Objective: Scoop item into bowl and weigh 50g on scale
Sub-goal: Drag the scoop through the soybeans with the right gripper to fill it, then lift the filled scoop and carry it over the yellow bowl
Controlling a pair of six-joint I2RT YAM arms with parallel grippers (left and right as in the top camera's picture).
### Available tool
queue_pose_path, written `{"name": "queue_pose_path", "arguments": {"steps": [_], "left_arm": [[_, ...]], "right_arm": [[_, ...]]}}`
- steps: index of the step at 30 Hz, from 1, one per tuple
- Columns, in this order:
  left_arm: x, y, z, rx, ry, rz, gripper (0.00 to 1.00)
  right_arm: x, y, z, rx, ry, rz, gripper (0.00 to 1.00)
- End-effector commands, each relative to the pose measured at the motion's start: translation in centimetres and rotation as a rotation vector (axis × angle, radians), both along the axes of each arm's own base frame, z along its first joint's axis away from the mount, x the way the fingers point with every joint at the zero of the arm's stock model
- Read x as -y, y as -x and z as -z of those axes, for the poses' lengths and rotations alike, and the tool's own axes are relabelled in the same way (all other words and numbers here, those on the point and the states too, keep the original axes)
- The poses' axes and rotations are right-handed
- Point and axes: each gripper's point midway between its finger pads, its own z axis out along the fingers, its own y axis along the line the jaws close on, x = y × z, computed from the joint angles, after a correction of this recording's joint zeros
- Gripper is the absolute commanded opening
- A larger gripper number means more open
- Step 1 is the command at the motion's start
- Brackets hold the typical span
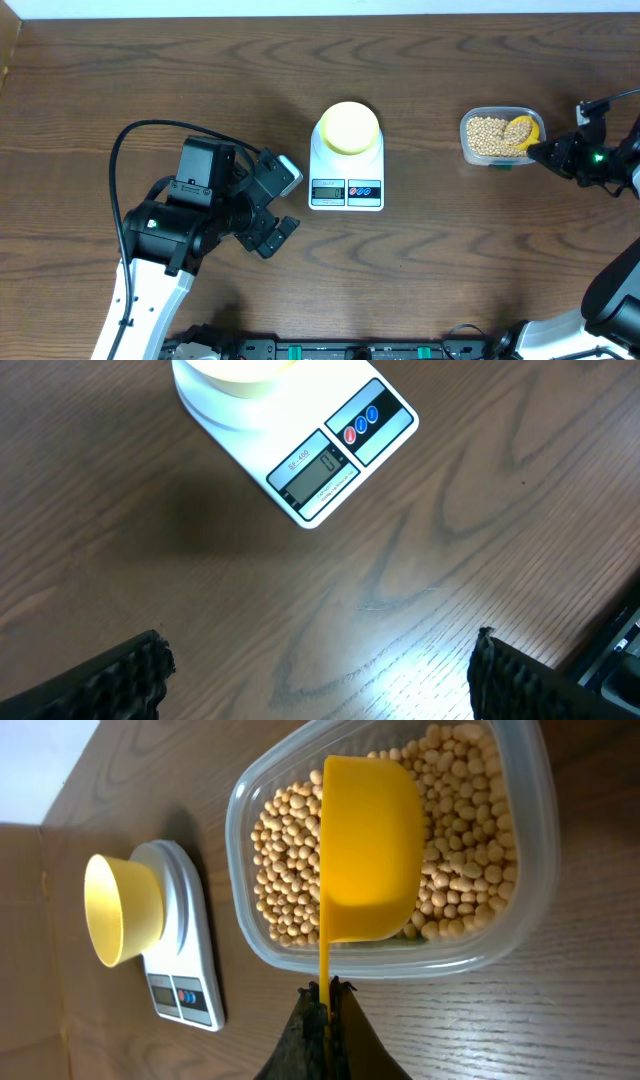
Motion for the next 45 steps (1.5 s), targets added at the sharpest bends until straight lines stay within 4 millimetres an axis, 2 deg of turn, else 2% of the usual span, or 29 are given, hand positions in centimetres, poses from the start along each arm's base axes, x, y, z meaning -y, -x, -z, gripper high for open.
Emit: {"name": "queue_pose_path", "arguments": {"steps": [1,13,20,27,45], "left_arm": [[0.1,0.0,-0.4,0.012,0.009,0.010,0.97],[0.1,0.0,-0.4,0.012,0.009,0.010,0.97],[0.1,0.0,-0.4,0.012,0.009,0.010,0.97],[0.1,0.0,-0.4,0.012,0.009,0.010,0.97],[0.1,0.0,-0.4,0.012,0.009,0.010,0.97]], "right_arm": [[0.3,0.1,-0.7,-0.017,-0.048,0.061,0.01],[0.2,0.1,-3.2,0.053,-0.229,0.088,0.01],[-1.1,0.0,-5.1,0.108,-0.347,0.053,0.01],[-3.6,-0.3,-6.2,0.134,-0.412,-0.020,0.01],[-14.6,-1.1,-7.3,0.112,-0.466,-0.298,0.01]]}}
